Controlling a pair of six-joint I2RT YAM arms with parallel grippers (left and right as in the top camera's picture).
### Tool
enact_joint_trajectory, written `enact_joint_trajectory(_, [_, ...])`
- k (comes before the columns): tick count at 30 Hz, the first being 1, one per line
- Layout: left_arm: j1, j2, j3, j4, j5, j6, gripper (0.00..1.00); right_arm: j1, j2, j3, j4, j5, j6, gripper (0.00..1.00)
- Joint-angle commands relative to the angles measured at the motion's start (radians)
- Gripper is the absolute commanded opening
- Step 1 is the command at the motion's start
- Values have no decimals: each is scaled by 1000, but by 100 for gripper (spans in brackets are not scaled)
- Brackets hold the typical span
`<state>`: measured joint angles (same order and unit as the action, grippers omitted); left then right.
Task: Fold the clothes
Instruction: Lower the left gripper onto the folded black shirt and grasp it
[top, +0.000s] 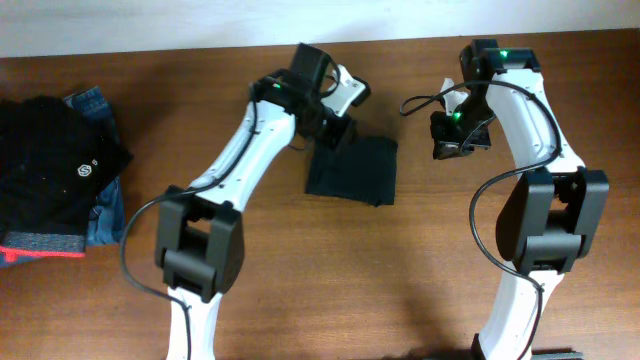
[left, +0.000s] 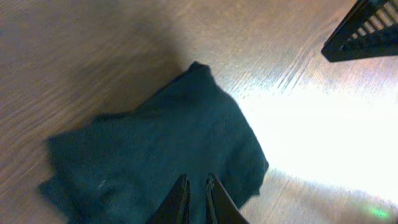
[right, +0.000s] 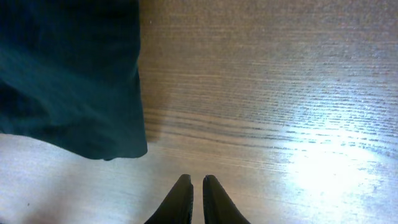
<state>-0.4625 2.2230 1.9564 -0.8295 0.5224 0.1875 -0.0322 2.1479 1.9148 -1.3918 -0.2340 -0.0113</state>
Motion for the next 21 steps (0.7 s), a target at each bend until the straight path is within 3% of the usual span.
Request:
enact_joint_trajectory(1, [-18, 58, 14, 35, 58, 14, 10, -10, 2, 13, -3, -20, -42, 12])
enact_joint_trajectory(5, [-12, 105, 14, 33, 37, -25, 11, -10, 2, 13, -3, -20, -42, 12])
enact_joint_trajectory(8, [-1, 137, 13, 19, -50, -79, 20, -10, 2, 13, -3, -20, -42, 12])
enact_joint_trajectory(11, [11, 153, 12, -10, -130, -112, 21, -10, 2, 13, -3, -20, -42, 13])
enact_joint_trajectory(21, [27, 156, 11, -111, -180, -113, 32, -8, 2, 13, -8, -20, -46, 13])
